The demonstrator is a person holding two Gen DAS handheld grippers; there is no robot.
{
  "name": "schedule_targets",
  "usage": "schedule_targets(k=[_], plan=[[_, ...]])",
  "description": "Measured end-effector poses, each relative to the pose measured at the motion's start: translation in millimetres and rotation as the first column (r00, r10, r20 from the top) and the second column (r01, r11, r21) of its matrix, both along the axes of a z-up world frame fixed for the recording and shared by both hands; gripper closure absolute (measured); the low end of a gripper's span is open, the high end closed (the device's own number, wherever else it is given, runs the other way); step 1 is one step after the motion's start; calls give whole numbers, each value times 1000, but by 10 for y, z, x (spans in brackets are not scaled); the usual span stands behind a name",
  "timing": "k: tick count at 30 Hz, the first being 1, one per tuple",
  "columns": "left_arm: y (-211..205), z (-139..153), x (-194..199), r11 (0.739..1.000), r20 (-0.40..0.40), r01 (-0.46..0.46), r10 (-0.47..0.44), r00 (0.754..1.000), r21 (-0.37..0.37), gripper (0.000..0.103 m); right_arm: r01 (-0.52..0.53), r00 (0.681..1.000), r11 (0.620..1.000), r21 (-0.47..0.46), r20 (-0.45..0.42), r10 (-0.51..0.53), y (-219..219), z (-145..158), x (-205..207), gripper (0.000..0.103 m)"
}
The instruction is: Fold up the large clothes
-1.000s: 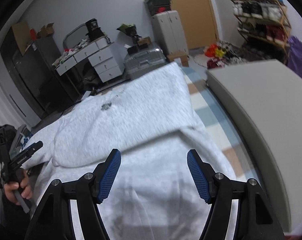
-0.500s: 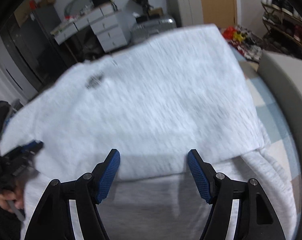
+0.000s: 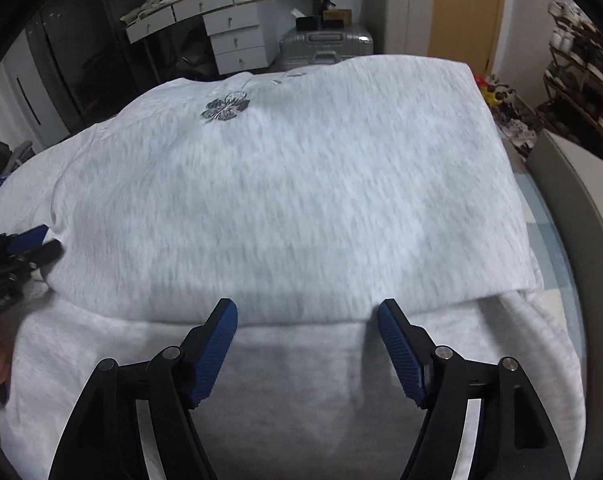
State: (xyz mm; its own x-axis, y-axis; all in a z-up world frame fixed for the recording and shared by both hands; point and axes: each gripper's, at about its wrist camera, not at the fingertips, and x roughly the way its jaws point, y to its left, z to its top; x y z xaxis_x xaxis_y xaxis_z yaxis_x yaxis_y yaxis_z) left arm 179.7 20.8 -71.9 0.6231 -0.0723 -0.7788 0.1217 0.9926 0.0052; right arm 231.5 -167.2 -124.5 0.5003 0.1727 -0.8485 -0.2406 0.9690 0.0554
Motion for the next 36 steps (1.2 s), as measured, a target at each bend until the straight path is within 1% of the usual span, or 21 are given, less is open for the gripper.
schedule_targets(k=[2, 5, 6, 9, 10, 11, 13, 15, 16, 18, 19, 21, 24, 28, 29, 30, 31, 32, 34, 35, 36], plan=[[170, 159, -206, 998, 50, -55, 56, 997, -27, 63, 7, 1000, 999, 46, -26, -6, -63, 6, -69, 30], [617, 383, -621, 976, 121, -196, 207, 971, -93, 45, 17, 1000, 993, 117, -13, -16, -162, 135, -216, 30], [800, 488, -825, 957, 150, -262, 279, 948, -122, 39, 23, 1000, 990, 139, -2, -23, -200, 180, -269, 30], [1174, 687, -1245, 896, 228, -396, 435, 871, -200, 31, 29, 998, 976, 215, 45, -40, -315, 398, -415, 27], [1300, 751, -1396, 870, 251, -442, 488, 836, -218, 25, 32, 997, 972, 233, 59, -47, -333, 453, -445, 25], [1431, 812, -1523, 839, 273, -494, 543, 794, -230, 23, 36, 995, 966, 256, 78, -57, -364, 523, -502, 25], [1716, 860, -1762, 747, 291, -613, 665, 688, -259, 21, 39, 992, 957, 289, 103, -72, -394, 599, -549, 23], [1918, 817, -1916, 660, 275, -688, 751, 600, -302, 21, 44, 989, 947, 318, 120, -87, -421, 677, -619, 22], [2110, 762, -1997, 586, 243, -739, 810, 534, -332, 21, 44, 988, 943, 329, 124, -89, -408, 691, -636, 22], [2320, 615, -1982, 491, 169, -791, 871, 462, -367, 21, 42, 988, 939, 342, 129, -91, -406, 714, -675, 22], [2426, 538, -1980, 462, 137, -800, 885, 446, -382, 22, 45, 987, 939, 340, 130, -94, -398, 712, -681, 22], [2554, 413, -1924, 439, 98, -805, 893, 438, -400, 22, 47, 988, 941, 334, 125, -93, -429, 719, -737, 22], [2750, 278, -1791, 405, 44, -834, 906, 421, -374, 22, 55, 988, 941, 333, 119, -100, -463, 678, -789, 22], [2812, 205, -1716, 369, 8, -858, 920, 393, -357, 23, 72, 987, 940, 334, 111, -115, -515, 643, -824, 22], [2815, 205, -1705, 370, 6, -860, 919, 393, -352, 24, 75, 987, 939, 335, 108, -118, -526, 636, -825, 22], [2835, 199, -1706, 370, 5, -864, 920, 392, -341, 32, 80, 987, 938, 336, 103, -121, -535, 623, -822, 22], [2842, 184, -1664, 365, 0, -875, 923, 385, -318, 49, 83, 988, 937, 338, 98, -123, -540, 609, -819, 22], [2832, 189, -1630, 362, 9, -883, 926, 376, -299, 58, 85, 988, 937, 338, 95, -123, -545, 598, -824, 22], [2787, 272, -1637, 372, 50, -884, 926, 374, -282, 98, 89, 988, 938, 336, 92, -126, -548, 575, -824, 22], [2740, 340, -1621, 392, 88, -877, 920, 383, -277, 100, 91, 988, 938, 336, 88, -128, -555, 568, -823, 22], [2702, 404, -1638, 402, 118, -875, 916, 384, -268, 101, 94, 988, 937, 337, 86, -130, -558, 559, -823, 22]])
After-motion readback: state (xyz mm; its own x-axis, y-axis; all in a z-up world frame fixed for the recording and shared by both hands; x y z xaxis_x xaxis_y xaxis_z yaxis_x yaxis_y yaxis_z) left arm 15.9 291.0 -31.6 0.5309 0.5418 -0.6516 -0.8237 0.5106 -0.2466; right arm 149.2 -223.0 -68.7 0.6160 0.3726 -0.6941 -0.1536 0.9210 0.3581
